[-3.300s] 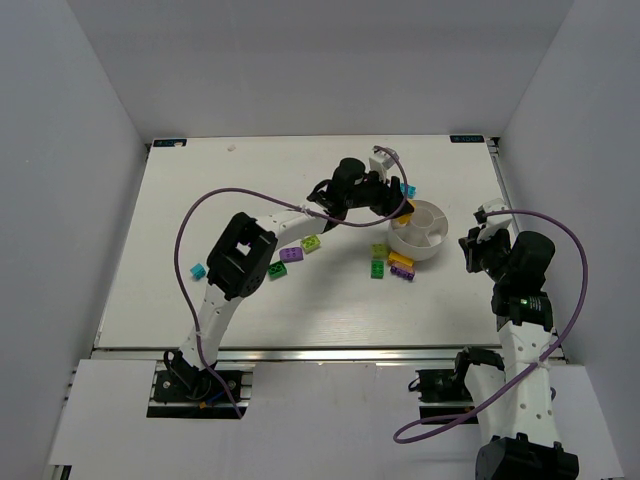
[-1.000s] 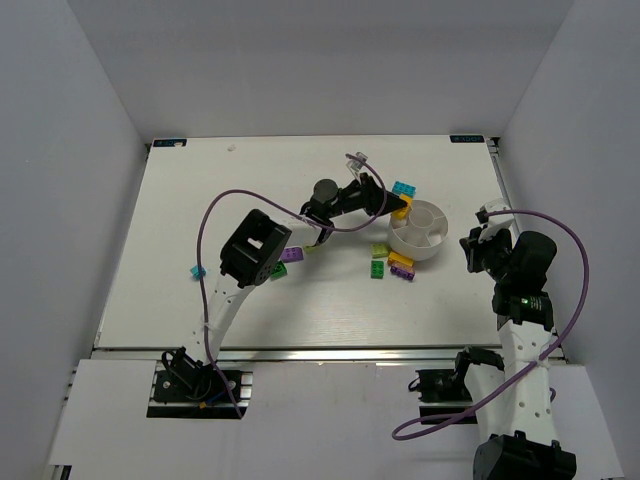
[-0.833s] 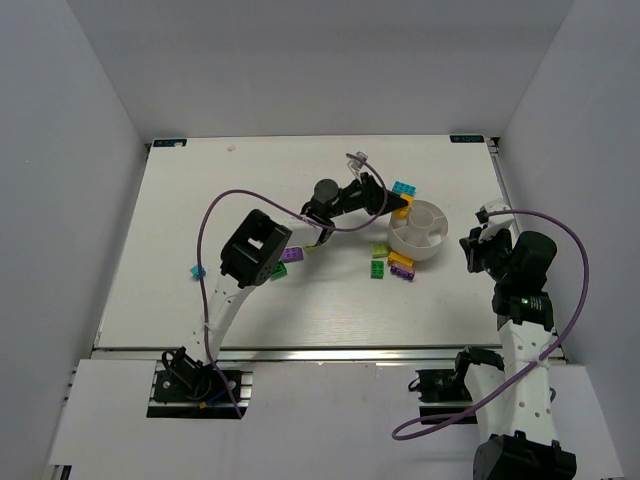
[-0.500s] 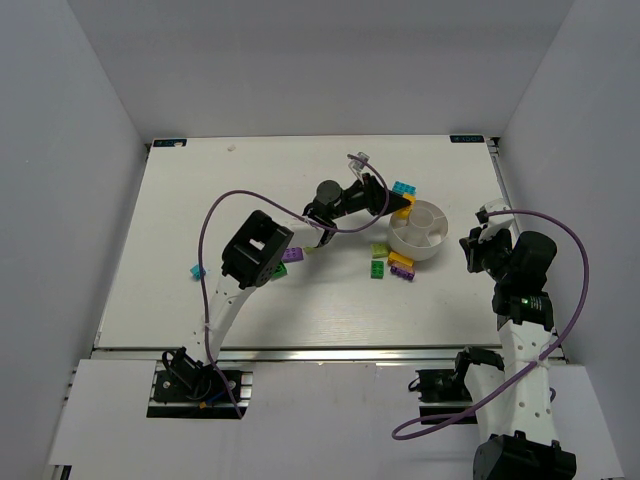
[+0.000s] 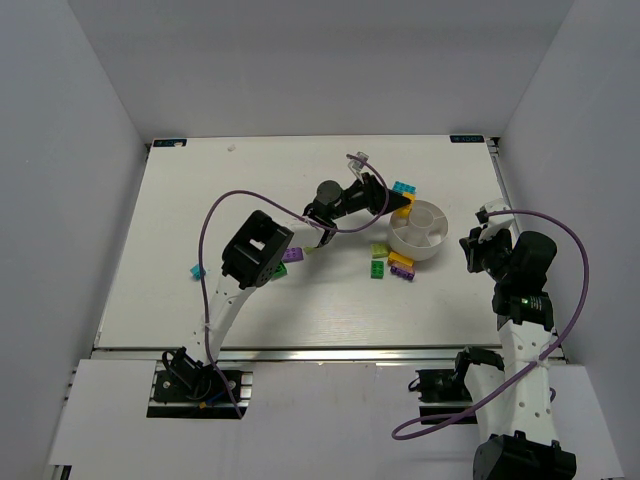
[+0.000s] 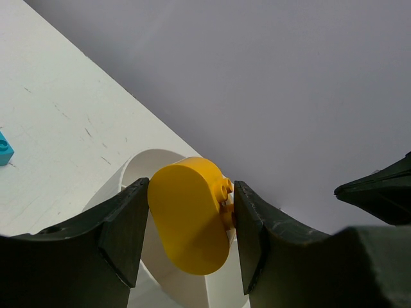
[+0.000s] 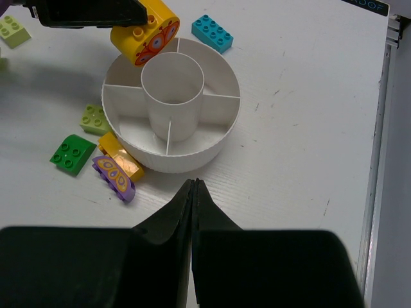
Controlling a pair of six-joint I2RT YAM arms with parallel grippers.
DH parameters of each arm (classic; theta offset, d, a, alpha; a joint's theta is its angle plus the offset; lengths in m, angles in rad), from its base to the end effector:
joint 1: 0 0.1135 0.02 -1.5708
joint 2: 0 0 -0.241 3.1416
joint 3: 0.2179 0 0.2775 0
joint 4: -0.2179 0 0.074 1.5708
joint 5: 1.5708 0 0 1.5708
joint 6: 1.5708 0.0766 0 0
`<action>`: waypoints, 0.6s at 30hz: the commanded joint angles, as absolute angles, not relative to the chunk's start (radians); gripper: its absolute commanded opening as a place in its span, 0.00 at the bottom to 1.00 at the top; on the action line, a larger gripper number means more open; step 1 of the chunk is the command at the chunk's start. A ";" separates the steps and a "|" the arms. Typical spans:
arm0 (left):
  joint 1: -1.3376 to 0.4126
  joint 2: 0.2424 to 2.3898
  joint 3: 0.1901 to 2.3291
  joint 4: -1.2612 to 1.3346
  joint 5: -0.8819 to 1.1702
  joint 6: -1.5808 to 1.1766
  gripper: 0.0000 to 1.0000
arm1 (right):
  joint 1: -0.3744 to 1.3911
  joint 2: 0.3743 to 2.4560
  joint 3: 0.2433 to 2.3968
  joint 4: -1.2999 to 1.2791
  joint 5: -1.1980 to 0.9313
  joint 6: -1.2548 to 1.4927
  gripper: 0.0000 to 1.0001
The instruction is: Sort the legos into containers by color
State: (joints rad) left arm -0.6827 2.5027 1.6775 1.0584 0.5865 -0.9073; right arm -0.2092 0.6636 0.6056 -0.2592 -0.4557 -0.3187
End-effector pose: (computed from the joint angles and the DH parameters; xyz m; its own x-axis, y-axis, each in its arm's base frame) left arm 0.4197 -0.3959 0.1307 -0.6327 -0.3313 -0.7000 0.7222 0.0739 -0.6877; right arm 0.2415 -0.0168 0.2616 -0.2200 -0.2409 -0.9453 -0.3069 0.9369 -0.1673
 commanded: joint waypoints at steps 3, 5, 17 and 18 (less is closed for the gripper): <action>-0.686 2.503 1.675 1.083 0.575 -0.917 0.58 | -0.213 0.661 0.603 -0.241 -0.469 -0.325 0.00; -0.686 2.503 1.672 1.083 0.572 -0.916 0.60 | -0.216 0.661 0.603 -0.239 -0.469 -0.325 0.00; -0.686 2.505 1.646 1.095 0.572 -0.925 0.67 | -0.216 0.661 0.603 -0.239 -0.472 -0.324 0.00; -0.686 2.505 1.644 1.097 0.572 -0.925 0.68 | -0.218 0.661 0.604 -0.241 -0.471 -0.324 0.00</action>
State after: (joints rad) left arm -0.6827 2.5149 1.6569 1.0698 0.5827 -0.9226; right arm -0.2096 0.6636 0.6056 -0.2592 -0.4557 -0.3187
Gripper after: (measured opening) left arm 0.670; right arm 0.014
